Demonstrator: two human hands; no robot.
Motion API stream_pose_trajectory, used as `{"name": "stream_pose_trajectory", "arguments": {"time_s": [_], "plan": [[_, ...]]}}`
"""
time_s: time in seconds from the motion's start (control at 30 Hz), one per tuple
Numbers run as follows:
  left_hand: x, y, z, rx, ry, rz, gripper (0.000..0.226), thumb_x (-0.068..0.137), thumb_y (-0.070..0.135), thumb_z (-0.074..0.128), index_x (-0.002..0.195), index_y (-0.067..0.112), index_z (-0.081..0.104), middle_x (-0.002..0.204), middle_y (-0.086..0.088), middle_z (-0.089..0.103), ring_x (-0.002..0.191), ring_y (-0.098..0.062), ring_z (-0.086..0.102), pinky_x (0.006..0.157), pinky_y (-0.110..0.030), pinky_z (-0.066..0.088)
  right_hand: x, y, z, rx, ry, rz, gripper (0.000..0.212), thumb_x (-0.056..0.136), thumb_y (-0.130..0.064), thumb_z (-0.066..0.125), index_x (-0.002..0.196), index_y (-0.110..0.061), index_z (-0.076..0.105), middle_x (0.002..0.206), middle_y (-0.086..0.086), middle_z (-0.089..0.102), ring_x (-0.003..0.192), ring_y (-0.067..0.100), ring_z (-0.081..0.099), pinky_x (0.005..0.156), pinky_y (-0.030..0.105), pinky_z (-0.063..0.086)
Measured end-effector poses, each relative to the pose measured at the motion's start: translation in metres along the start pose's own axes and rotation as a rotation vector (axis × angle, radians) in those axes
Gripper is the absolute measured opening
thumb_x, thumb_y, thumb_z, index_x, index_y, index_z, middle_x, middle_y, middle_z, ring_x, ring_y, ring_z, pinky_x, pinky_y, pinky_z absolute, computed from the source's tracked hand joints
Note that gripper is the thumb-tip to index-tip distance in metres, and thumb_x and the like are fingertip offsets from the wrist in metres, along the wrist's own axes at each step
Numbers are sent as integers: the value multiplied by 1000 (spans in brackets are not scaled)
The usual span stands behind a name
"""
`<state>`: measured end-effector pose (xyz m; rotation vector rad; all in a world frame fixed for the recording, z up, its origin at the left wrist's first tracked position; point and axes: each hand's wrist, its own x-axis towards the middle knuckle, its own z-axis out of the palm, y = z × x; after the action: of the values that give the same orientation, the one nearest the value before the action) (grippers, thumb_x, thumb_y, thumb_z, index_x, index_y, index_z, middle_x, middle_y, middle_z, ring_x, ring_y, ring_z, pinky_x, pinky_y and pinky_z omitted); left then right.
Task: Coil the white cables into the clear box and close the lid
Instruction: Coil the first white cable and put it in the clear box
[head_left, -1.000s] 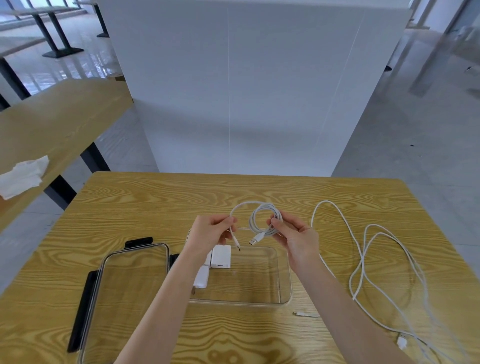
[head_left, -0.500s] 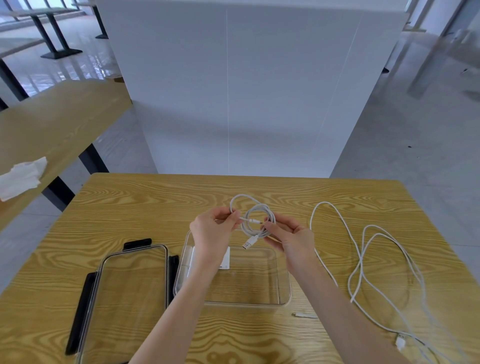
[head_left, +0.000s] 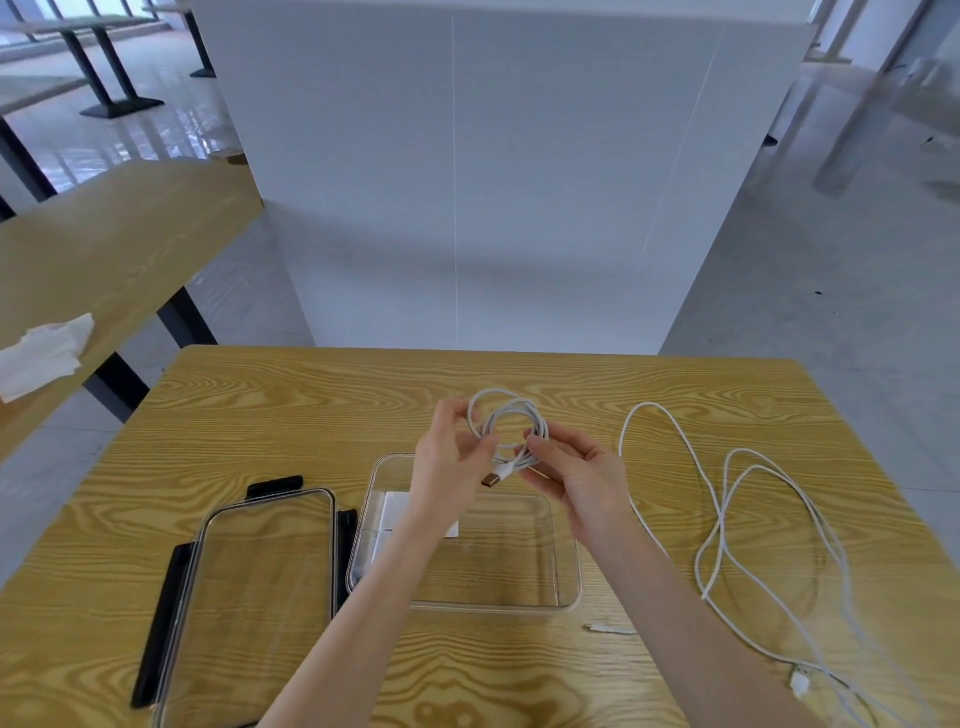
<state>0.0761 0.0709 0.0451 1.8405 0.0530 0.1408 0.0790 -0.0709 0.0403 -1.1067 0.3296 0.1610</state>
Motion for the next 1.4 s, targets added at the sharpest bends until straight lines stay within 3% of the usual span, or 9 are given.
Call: {"name": "stream_pose_trajectory", "arguments": {"time_s": [0.13, 0.27, 0.47, 0.67, 0.83, 1.0, 1.13, 1.3, 1.4], "plan": [[0, -2, -6, -347, -176, -176, 39, 90, 2, 54, 122, 22, 45, 99, -4, 71, 87, -14, 70, 77, -25, 54, -1, -1, 2, -37, -4, 15, 24, 73, 4, 72, 96, 0, 67, 73, 9, 74, 69, 20, 72, 56, 27, 57], [-4, -9, -7, -282, -276, -139, 22, 94, 12, 50, 110, 22, 61, 90, 4, 72, 81, -5, 65, 68, -20, 49, -1, 3, 0, -48, 28, 73, 25, 71, 4, 74, 95, 1, 68, 75, 11, 74, 73, 22, 72, 56, 28, 57], [-4, -19, -1, -16, -261, -17, 18, 96, 26, 45, 109, 32, 55, 78, 11, 64, 70, 7, 58, 63, -7, 43, -1, 10, -4, -142, 50, 74, 19, 73, 5, 72, 91, 0, 69, 72, 11, 74, 71, 20, 73, 60, 31, 60], [-4, -33, 11, -52, -291, -181, 32, 96, 39, 37, 111, 17, 56, 64, 6, 43, 60, -9, 42, 60, -24, 39, 4, 12, -4, -254, 134, 31, 16, 72, 3, 74, 86, -4, 71, 68, 9, 73, 65, 16, 71, 58, 28, 59], [-13, -48, 12, 65, -298, -234, 37, 99, 35, 33, 77, 25, 61, 39, 12, 36, 38, -1, 32, 43, -20, 27, 13, 11, -21, -237, 242, 98, 17, 72, 5, 74, 87, -1, 70, 70, 12, 71, 64, 18, 70, 52, 26, 57], [-10, -68, 5, 286, -345, -172, 42, 98, 28, 38, 58, 17, 40, 49, 9, 35, 46, -9, 31, 49, -23, 25, 18, 22, -31, -166, 284, 186, 12, 74, 6, 72, 84, -1, 69, 58, 8, 70, 56, 15, 69, 55, 28, 60], [-4, -82, -3, 378, -472, -258, 42, 97, 24, 40, 56, 19, 45, 54, 7, 44, 49, -11, 37, 53, -23, 31, 21, 33, -32, -225, 337, 166, 16, 73, 6, 72, 88, 0, 68, 73, 16, 70, 67, 22, 69, 55, 28, 59], [6, -85, 10, 139, -472, -483, 28, 93, 30, 44, 107, 19, 66, 99, 0, 70, 94, -14, 64, 81, -26, 47, 24, 52, -32, -482, 322, 98, 15, 78, 1, 70, 92, 1, 66, 73, 11, 68, 63, 19, 67, 53, 24, 57], [7, -89, 23, 25, -422, -543, 29, 90, 36, 45, 108, 24, 65, 106, -1, 69, 99, -15, 64, 85, -28, 46, 27, 61, -32, -750, 336, 0, 8, 81, -4, 68, 89, -2, 68, 72, 10, 68, 67, 24, 69, 64, 37, 59]]}}
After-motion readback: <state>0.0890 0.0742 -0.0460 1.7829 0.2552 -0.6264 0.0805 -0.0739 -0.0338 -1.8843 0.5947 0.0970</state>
